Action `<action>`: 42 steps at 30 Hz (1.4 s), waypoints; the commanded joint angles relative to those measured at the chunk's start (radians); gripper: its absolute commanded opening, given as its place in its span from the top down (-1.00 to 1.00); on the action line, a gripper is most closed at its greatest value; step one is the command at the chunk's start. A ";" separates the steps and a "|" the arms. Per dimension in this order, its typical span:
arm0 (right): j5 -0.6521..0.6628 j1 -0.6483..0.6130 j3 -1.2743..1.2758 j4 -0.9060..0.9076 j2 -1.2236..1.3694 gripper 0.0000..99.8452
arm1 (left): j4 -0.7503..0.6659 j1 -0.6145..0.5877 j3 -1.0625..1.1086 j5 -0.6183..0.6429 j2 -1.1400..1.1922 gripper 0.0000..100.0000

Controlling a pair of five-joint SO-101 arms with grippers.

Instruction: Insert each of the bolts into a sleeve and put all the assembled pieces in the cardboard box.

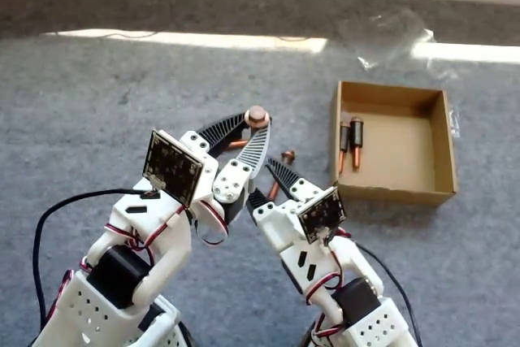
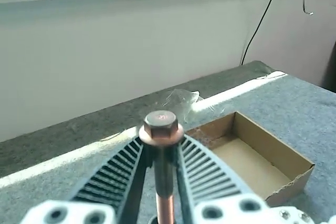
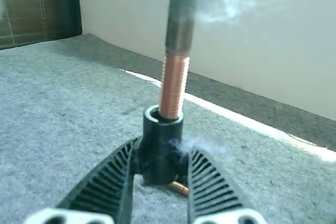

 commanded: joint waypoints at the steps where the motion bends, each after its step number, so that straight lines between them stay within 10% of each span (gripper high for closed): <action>1: 0.012 -0.007 0.134 -0.005 -0.010 0.99 | -0.025 -0.021 -0.008 -0.003 -0.018 0.99; 42: 0.012 -0.007 0.134 -0.008 -0.010 0.99 | -0.025 -0.021 0.286 0.051 -0.263 0.99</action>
